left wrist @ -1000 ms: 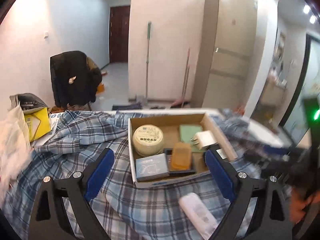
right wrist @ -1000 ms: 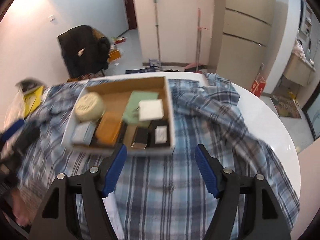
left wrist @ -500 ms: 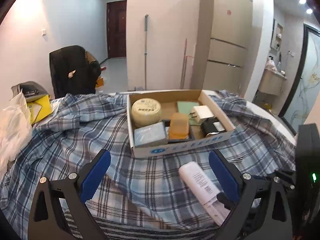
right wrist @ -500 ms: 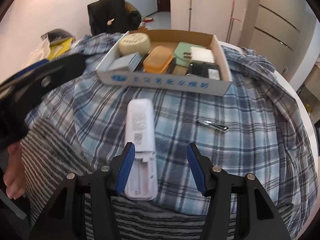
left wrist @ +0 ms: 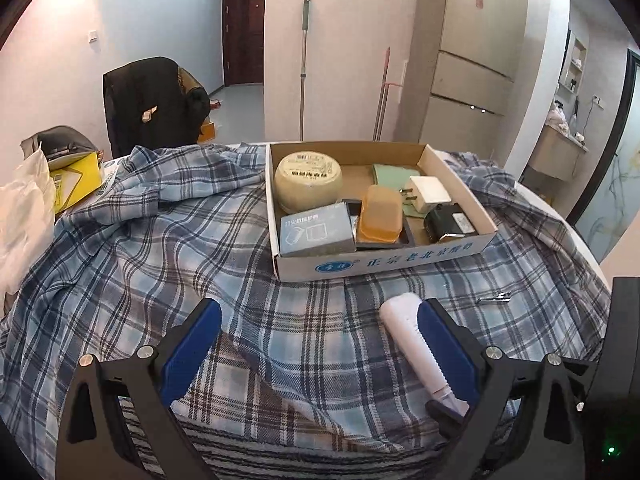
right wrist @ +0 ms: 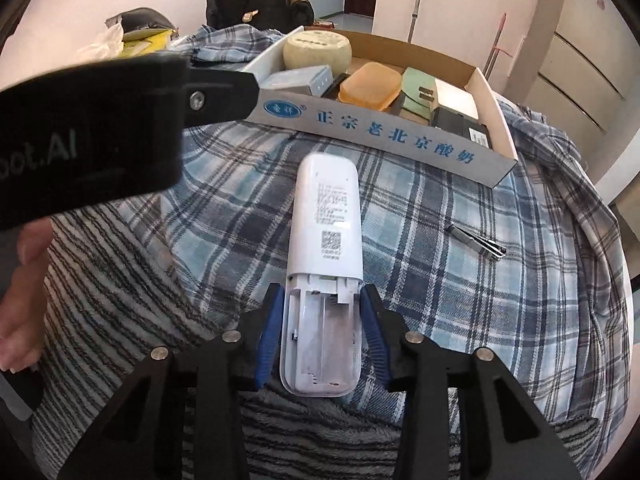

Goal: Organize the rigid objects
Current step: 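Hold the remote with the right tool while the left tool grasps it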

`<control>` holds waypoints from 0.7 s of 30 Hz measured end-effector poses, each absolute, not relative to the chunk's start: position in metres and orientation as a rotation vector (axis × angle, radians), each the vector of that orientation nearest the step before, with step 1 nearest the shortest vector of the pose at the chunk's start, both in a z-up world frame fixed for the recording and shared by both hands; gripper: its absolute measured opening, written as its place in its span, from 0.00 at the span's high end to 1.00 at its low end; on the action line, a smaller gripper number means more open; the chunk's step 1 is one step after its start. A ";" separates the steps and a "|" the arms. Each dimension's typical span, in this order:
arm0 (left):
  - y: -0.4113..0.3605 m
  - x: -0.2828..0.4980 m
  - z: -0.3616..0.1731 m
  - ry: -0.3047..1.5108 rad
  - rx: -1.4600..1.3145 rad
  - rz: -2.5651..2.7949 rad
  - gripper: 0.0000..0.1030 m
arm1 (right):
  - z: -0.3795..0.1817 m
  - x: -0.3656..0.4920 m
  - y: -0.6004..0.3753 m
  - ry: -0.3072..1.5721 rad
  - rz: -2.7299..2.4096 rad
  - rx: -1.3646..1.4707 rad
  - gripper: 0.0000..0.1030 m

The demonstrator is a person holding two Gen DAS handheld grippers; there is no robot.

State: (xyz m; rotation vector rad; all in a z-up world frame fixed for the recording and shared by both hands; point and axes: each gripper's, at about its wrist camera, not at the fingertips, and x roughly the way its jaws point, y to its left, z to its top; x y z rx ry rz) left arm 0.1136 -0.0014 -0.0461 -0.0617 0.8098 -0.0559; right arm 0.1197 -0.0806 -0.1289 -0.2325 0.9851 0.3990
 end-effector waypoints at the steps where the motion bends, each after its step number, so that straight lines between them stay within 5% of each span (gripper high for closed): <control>1: -0.001 0.114 -0.047 0.816 -0.064 -0.058 0.03 | -0.129 0.119 -0.081 0.982 0.400 -0.234 0.64; 18: -0.019 0.125 -0.051 0.974 -0.175 -0.218 0.03 | -0.125 0.139 -0.134 1.078 0.476 0.068 0.65; 21: -0.031 0.132 -0.058 1.044 -0.227 -0.271 0.10 | -0.130 0.141 -0.143 1.099 0.514 0.146 0.65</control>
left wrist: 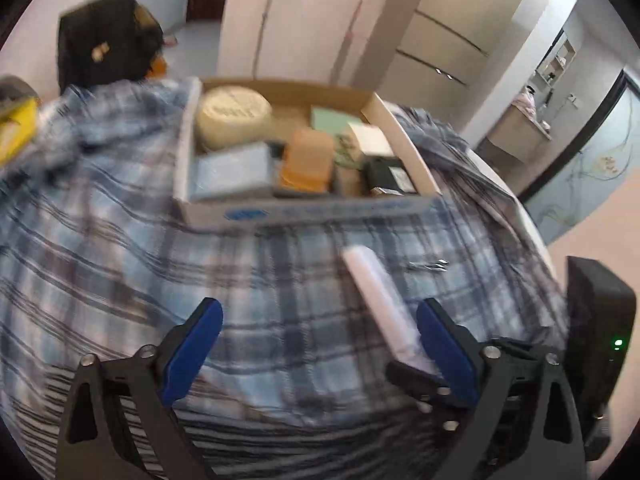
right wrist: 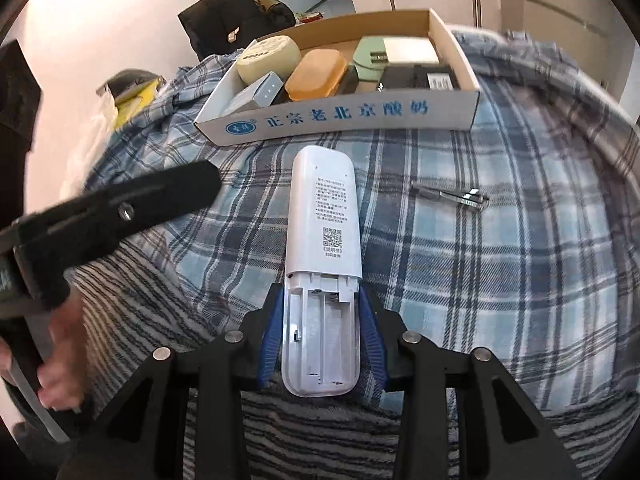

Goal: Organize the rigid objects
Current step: 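Hold the remote with the right tool while the left tool grasps it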

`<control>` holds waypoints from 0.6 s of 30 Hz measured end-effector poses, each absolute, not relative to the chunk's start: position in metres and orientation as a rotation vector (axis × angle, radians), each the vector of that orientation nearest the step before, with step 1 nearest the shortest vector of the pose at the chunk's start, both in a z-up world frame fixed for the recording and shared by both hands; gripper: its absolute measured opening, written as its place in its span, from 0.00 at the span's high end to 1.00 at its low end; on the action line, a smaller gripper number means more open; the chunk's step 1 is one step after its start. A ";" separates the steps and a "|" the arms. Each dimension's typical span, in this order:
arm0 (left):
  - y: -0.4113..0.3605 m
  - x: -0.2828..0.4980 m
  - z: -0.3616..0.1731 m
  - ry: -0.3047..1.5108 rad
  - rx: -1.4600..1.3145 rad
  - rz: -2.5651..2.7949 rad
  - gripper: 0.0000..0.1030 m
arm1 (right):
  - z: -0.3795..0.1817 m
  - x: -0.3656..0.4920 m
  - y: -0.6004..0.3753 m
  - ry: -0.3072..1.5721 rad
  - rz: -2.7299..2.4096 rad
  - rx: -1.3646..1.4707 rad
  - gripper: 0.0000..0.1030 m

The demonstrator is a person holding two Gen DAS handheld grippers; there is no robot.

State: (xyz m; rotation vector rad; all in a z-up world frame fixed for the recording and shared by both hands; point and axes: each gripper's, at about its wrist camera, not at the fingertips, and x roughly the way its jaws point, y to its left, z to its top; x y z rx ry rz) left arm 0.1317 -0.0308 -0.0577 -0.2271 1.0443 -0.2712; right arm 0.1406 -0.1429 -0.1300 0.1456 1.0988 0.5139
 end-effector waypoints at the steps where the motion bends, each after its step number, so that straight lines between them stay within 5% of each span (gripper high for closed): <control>1: -0.037 0.134 -0.060 1.064 -0.235 -0.280 0.13 | -0.131 0.141 -0.146 1.100 0.523 0.171 0.65; 5: -0.055 0.142 -0.066 1.092 -0.244 -0.288 0.15 | -0.132 0.144 -0.154 1.111 0.552 0.229 0.65; 18: -0.094 0.166 -0.090 1.198 -0.254 -0.305 0.70 | -0.133 0.141 -0.164 1.080 0.551 0.241 0.65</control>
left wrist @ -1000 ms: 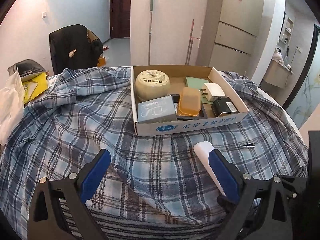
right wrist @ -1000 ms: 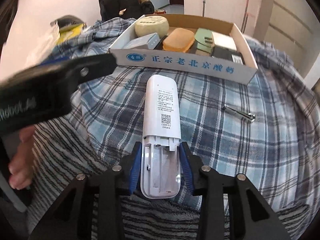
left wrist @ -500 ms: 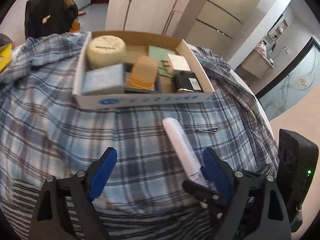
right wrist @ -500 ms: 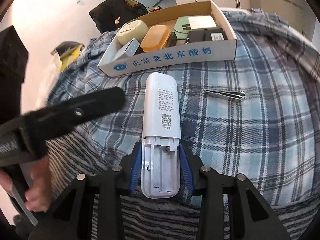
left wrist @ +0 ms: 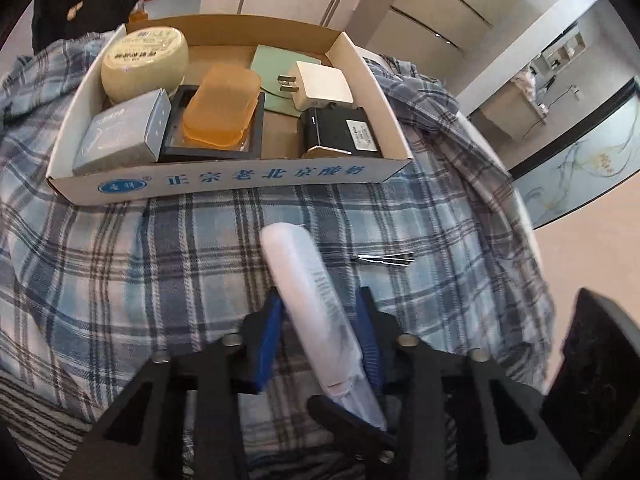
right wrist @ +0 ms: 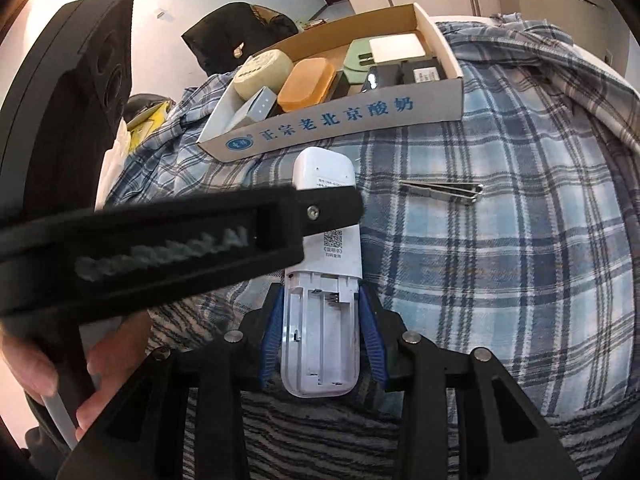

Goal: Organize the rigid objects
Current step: 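Hold the remote with the right tool while the left tool grasps it, then open the right tool and release the remote to the left tool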

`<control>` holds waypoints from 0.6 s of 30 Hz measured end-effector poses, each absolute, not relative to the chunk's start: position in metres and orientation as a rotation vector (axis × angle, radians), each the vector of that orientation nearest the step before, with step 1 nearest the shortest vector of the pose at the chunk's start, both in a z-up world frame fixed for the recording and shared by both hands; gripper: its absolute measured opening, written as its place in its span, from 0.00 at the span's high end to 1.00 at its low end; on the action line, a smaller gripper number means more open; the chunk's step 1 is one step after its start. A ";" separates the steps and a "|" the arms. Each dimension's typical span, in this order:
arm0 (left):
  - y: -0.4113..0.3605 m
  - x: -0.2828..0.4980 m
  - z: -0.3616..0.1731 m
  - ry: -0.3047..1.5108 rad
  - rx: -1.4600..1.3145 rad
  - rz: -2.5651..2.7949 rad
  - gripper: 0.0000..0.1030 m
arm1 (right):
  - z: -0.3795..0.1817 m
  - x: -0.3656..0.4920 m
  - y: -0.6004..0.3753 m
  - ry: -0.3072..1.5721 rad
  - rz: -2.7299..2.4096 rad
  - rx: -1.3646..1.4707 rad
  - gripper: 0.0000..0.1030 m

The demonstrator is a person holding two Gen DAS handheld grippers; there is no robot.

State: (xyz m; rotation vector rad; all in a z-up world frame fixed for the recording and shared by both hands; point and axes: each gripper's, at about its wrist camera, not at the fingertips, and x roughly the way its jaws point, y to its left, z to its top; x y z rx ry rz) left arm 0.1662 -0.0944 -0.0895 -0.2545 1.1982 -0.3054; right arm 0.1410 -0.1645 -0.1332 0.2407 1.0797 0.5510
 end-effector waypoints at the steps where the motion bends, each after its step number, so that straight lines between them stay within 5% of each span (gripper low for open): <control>1: -0.096 0.166 -0.091 1.197 -0.240 -0.302 0.71 | -0.133 0.141 -0.166 1.081 0.552 0.243 0.65; 6: -0.101 0.167 -0.089 1.194 -0.221 -0.283 0.75 | -0.133 0.141 -0.166 1.091 0.563 0.241 0.58; 8: -0.102 0.165 -0.084 1.181 -0.196 -0.278 0.78 | -0.131 0.137 -0.165 1.087 0.560 0.226 0.43; 11: -0.101 0.164 -0.076 1.159 -0.166 -0.251 0.79 | -0.128 0.132 -0.160 1.059 0.549 0.196 0.43; 12: -0.102 0.164 -0.076 1.163 -0.162 -0.246 0.79 | -0.128 0.132 -0.158 1.054 0.546 0.182 0.44; 15: -0.102 0.166 -0.081 1.178 -0.166 -0.240 0.79 | -0.129 0.131 -0.157 1.053 0.599 0.234 0.68; 18: -0.102 0.169 -0.089 1.221 -0.181 -0.229 0.77 | -0.131 0.132 -0.159 1.051 0.587 0.250 0.68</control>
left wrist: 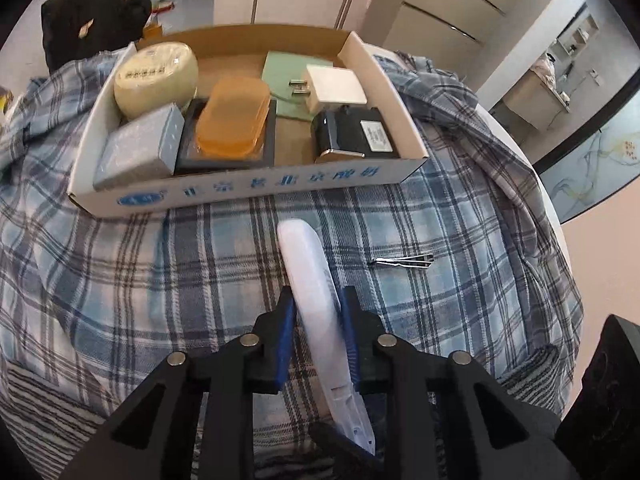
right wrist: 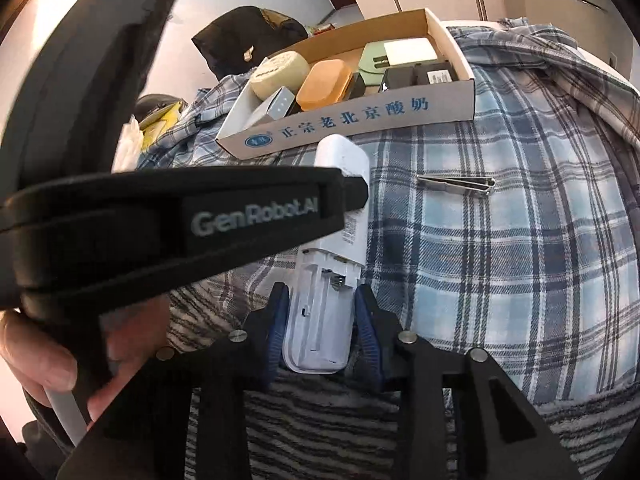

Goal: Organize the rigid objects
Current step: 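Open the right tool and release the remote to the left tool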

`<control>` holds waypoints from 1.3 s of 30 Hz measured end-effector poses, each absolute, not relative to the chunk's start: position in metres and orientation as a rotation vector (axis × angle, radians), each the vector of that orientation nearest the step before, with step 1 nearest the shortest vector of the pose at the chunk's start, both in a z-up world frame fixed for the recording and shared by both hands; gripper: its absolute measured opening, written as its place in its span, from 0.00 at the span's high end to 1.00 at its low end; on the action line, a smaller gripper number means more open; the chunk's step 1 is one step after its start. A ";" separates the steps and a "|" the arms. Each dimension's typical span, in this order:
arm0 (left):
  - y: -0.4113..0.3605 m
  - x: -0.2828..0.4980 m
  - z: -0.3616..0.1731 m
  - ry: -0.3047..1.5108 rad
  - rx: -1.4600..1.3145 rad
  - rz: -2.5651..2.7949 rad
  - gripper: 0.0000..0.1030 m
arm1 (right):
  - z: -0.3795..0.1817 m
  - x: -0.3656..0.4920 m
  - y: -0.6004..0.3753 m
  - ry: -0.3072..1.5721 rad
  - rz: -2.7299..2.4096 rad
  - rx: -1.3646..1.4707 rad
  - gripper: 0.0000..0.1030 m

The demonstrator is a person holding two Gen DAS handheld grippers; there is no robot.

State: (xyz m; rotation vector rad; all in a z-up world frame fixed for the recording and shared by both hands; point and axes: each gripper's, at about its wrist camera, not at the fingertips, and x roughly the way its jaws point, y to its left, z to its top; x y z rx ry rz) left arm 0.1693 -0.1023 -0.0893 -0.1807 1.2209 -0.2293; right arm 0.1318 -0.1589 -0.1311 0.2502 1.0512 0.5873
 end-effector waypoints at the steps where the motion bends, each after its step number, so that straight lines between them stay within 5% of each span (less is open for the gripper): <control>1: -0.103 0.170 -0.090 1.224 -0.178 -0.230 0.77 | -0.131 0.132 -0.159 1.050 0.587 0.245 0.68; 7: -0.109 0.173 -0.095 1.249 -0.157 -0.232 0.76 | -0.131 0.133 -0.159 1.055 0.589 0.247 0.68; 11: -0.114 0.169 -0.094 1.226 -0.123 -0.265 0.76 | -0.127 0.129 -0.164 1.065 0.540 0.204 0.55; 18: -0.112 0.160 -0.079 1.187 -0.049 -0.263 0.80 | -0.100 0.117 -0.185 0.976 0.478 0.146 0.50; 39: -0.103 0.150 -0.085 1.171 0.084 -0.247 0.81 | -0.089 0.146 -0.213 0.926 0.180 -0.041 0.50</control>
